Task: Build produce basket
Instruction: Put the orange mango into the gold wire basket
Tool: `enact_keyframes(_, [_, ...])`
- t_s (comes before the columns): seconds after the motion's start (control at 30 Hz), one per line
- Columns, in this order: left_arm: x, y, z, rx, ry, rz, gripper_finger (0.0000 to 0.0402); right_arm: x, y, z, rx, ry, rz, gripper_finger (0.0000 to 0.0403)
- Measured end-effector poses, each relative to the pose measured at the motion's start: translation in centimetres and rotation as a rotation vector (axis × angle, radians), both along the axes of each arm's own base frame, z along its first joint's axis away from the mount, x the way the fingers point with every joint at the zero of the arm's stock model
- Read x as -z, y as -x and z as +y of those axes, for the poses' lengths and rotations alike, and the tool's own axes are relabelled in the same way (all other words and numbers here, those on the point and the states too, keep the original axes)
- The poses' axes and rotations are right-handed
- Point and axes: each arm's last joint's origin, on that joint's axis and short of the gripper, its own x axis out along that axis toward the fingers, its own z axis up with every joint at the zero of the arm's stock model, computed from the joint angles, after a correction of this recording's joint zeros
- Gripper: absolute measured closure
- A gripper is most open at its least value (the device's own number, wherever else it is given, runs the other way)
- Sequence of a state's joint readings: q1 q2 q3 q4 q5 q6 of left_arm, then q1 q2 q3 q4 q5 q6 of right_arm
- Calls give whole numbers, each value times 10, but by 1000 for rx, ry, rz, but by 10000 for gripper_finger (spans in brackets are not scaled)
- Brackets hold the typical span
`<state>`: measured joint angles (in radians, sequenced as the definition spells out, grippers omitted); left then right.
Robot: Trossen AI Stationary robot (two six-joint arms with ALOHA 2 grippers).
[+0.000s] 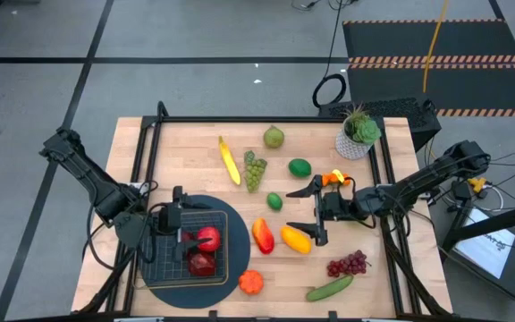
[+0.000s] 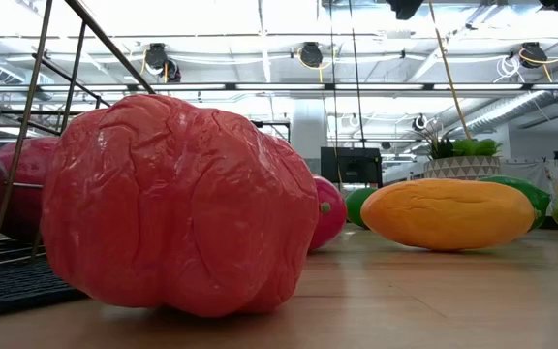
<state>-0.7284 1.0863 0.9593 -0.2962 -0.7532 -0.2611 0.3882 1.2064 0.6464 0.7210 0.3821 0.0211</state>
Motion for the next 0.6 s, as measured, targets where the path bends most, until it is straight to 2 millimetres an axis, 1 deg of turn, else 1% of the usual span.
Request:
enact_keyframes(0.13, [0,0,0,6,-30,-3,14,4,0,-2,84,-57,41,46])
enact_keyframes(0.23, [-1,-2,2,-3,-36,-7,14,10,-2,-2,93,-104,75,46])
enact_keyframes(0.3, [-1,-3,4,-13,-12,-6,21,13,-4,-1,88,-119,92,46])
enact_keyframes(0.4, [-1,-5,6,-13,12,-1,48,15,-7,1,89,-127,117,46])
enact_keyframes(0.5, [-1,-7,9,-23,6,-1,84,17,-11,3,92,-130,149,46])
enact_keyframes(0.6, [-1,-8,10,-30,-3,0,118,14,-18,8,84,-153,152,46])
